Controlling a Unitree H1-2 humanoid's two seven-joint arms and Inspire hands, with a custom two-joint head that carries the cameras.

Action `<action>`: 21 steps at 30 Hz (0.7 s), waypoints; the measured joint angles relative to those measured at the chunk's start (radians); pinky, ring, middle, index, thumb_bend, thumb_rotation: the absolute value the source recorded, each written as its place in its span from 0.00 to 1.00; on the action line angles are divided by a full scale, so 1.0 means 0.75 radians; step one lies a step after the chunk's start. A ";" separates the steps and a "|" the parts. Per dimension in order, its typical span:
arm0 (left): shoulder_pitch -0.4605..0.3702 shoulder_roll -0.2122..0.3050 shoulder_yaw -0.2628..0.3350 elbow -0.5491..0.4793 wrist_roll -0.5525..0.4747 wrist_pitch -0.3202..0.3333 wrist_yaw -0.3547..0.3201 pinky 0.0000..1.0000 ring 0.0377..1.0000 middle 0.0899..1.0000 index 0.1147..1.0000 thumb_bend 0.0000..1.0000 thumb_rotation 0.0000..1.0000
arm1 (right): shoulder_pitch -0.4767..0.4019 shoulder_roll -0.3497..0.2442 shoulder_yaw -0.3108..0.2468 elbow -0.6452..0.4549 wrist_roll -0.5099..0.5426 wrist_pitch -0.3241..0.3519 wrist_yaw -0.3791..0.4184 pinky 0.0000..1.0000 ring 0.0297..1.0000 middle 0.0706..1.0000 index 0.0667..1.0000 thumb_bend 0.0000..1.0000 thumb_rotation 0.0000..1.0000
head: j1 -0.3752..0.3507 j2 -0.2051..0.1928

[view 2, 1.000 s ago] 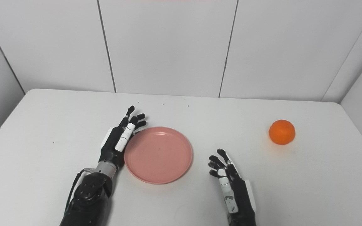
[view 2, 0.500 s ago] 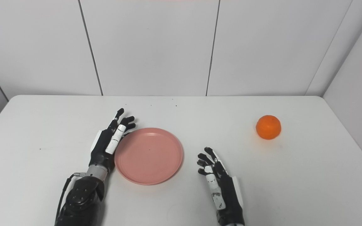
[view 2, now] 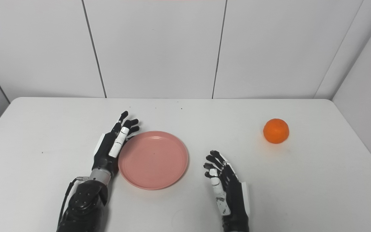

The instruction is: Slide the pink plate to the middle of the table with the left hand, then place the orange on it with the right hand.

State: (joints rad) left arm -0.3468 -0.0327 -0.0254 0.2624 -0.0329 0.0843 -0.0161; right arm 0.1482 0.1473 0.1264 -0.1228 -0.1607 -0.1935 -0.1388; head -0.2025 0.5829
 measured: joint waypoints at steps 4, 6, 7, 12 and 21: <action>-0.006 -0.008 0.010 0.004 -0.013 0.000 0.000 0.75 0.85 0.86 0.97 0.76 0.85 | 0.010 -0.003 -0.011 -0.032 -0.031 -0.007 -0.008 0.71 0.73 0.74 0.75 0.58 0.87 | -0.004 -0.002; -0.008 -0.010 0.020 0.004 -0.020 0.000 0.000 0.75 0.86 0.87 0.98 0.75 0.86 | 0.020 -0.012 -0.024 -0.057 -0.046 0.018 -0.005 0.73 0.75 0.74 0.74 0.59 0.88 | -0.002 -0.002; -0.009 -0.013 0.029 0.004 -0.028 0.000 0.000 0.76 0.86 0.87 0.99 0.74 0.86 | 0.019 -0.019 -0.039 -0.077 -0.049 0.057 0.001 0.75 0.76 0.75 0.74 0.61 0.90 | 0.002 -0.002; -0.012 -0.025 0.054 0.001 -0.038 0.001 0.003 0.77 0.86 0.87 0.99 0.72 0.85 | -0.011 -0.101 -0.071 -0.264 -0.075 0.222 0.073 0.76 0.79 0.77 0.77 0.65 0.91 | 0.002 -0.004; -0.012 -0.027 0.059 0.001 -0.042 0.003 0.003 0.75 0.85 0.86 0.98 0.72 0.86 | -0.165 -0.319 -0.093 -0.363 -0.316 0.347 0.156 0.71 0.75 0.76 0.76 0.63 0.89 | -0.008 -0.010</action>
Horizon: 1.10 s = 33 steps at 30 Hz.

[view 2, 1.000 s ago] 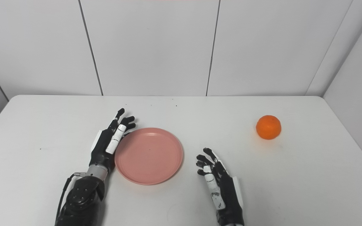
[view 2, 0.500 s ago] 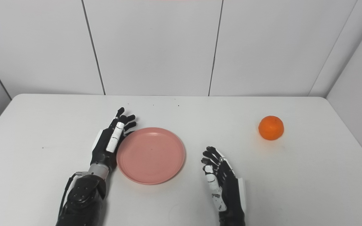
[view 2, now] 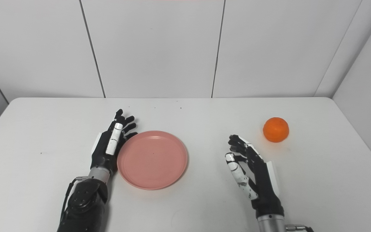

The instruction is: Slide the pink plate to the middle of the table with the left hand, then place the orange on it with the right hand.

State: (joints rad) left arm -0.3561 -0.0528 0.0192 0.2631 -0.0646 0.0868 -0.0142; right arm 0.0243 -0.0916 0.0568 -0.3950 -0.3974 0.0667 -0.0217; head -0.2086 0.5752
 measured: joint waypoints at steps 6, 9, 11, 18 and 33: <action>-0.004 0.000 -0.001 -0.001 -0.002 0.009 -0.004 0.74 0.85 0.86 0.98 0.72 0.86 | -0.108 -0.065 -0.003 -0.012 -0.143 0.010 0.028 0.68 0.75 0.77 0.76 0.65 0.83 | -0.002 -0.006; -0.007 0.000 0.000 0.000 -0.018 0.012 -0.005 0.74 0.85 0.86 0.98 0.73 0.87 | -0.130 -0.084 -0.010 -0.007 -0.174 0.015 0.050 0.65 0.74 0.76 0.75 0.64 0.82 | -0.014 -0.010; -0.008 0.000 -0.002 0.000 -0.023 0.015 -0.006 0.73 0.84 0.86 0.98 0.74 0.87 | -0.147 -0.107 -0.019 -0.003 -0.203 0.015 0.057 0.64 0.73 0.75 0.75 0.63 0.82 | -0.016 -0.012; -0.008 0.000 -0.011 -0.004 -0.027 0.022 -0.006 0.73 0.84 0.86 0.98 0.72 0.87 | -0.193 -0.139 -0.037 0.013 -0.257 0.014 0.058 0.62 0.72 0.75 0.75 0.64 0.78 | -0.029 -0.018; -0.008 0.001 -0.021 -0.006 -0.029 0.027 -0.016 0.76 0.85 0.86 0.96 0.73 0.88 | -0.227 -0.228 -0.056 0.145 -0.310 -0.012 0.014 0.63 0.73 0.76 0.75 0.67 0.74 | -0.031 -0.059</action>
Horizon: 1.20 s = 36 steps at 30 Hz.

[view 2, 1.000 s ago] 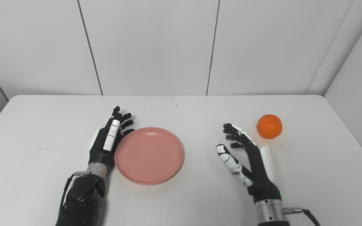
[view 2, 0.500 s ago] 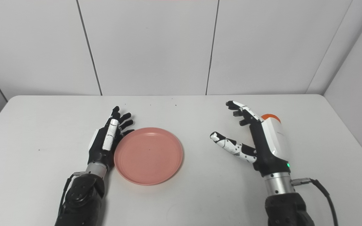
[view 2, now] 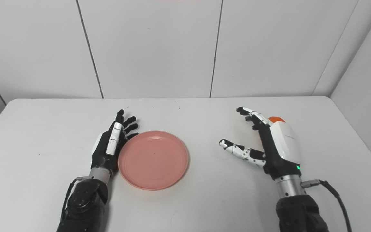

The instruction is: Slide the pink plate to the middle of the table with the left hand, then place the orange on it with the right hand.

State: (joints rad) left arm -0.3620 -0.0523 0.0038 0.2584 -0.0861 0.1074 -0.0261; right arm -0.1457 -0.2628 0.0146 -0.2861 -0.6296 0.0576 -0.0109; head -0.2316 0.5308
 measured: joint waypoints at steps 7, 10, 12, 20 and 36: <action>0.000 0.000 -0.001 -0.001 0.000 0.000 -0.004 0.75 0.85 0.86 0.95 0.73 0.88 | -0.043 -0.066 -0.004 0.046 -0.064 -0.001 -0.029 0.64 0.77 0.83 0.74 0.69 0.72 | -0.012 -0.041; 0.002 0.000 -0.001 -0.002 0.001 0.000 -0.004 0.75 0.85 0.86 0.95 0.73 0.88 | -0.045 -0.084 -0.002 0.076 -0.093 -0.012 -0.055 0.68 0.80 0.86 0.75 0.69 0.72 | -0.018 -0.049; 0.004 0.000 -0.003 -0.002 0.001 0.000 -0.005 0.74 0.84 0.86 0.95 0.73 0.88 | -0.047 -0.100 -0.001 0.099 -0.113 -0.017 -0.061 0.75 0.83 0.87 0.75 0.70 0.74 | -0.018 -0.057; 0.005 0.000 -0.005 0.004 0.000 -0.007 -0.016 0.74 0.85 0.87 0.95 0.74 0.87 | -0.084 -0.154 0.023 0.152 -0.252 -0.024 -0.097 0.99 0.88 0.86 0.79 0.70 0.82 | -0.014 -0.072; 0.026 -0.001 -0.019 -0.023 0.001 -0.007 -0.017 0.75 0.86 0.88 0.95 0.72 0.88 | -0.225 -0.238 0.060 0.334 -0.420 -0.011 -0.054 0.91 0.86 0.83 0.78 0.74 0.85 | -0.025 -0.072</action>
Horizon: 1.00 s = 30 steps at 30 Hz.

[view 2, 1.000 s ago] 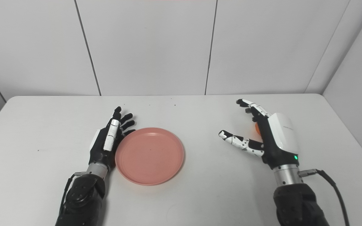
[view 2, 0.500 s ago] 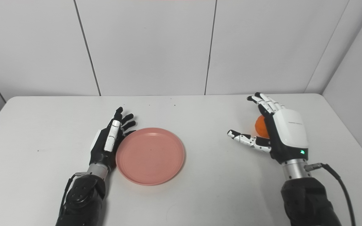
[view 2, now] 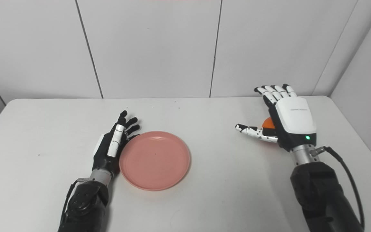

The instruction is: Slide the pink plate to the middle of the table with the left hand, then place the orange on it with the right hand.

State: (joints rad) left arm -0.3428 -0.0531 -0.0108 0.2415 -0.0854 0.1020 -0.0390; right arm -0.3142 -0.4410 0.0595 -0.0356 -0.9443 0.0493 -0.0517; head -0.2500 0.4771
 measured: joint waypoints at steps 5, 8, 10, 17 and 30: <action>0.000 0.001 -0.002 0.000 0.000 0.000 -0.002 0.74 0.85 0.87 0.95 0.71 0.88 | -0.078 -0.022 0.001 0.147 0.018 0.000 0.001 0.83 0.81 0.79 0.76 0.75 0.81 | 0.000 0.010; 0.000 0.000 -0.002 0.000 -0.001 0.000 -0.004 0.74 0.85 0.87 0.95 0.71 0.88 | -0.124 -0.035 0.001 0.199 0.034 0.000 -0.001 0.79 0.80 0.78 0.75 0.75 0.79 | -0.006 -0.002; 0.000 0.000 -0.002 0.000 0.000 0.000 -0.004 0.74 0.85 0.87 0.95 0.71 0.88 | -0.149 -0.039 0.001 0.232 0.046 0.000 -0.003 0.77 0.79 0.78 0.75 0.75 0.79 | -0.006 -0.002; 0.004 0.000 -0.005 -0.005 0.000 0.000 -0.005 0.76 0.86 0.88 0.95 0.70 0.88 | -0.172 -0.048 0.003 0.356 0.082 0.003 -0.005 0.68 0.75 0.76 0.74 0.75 0.76 | -0.002 0.002; 0.011 -0.002 -0.007 -0.007 -0.001 -0.003 -0.005 0.74 0.85 0.87 0.94 0.72 0.88 | -0.235 -0.076 0.049 0.476 0.107 0.002 -0.053 0.67 0.74 0.75 0.74 0.75 0.71 | -0.006 0.002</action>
State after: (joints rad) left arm -0.3344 -0.0549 -0.0163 0.2359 -0.0859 0.0998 -0.0429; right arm -0.4902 -0.4981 0.0966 0.3214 -0.8638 0.0509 -0.0916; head -0.2546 0.4786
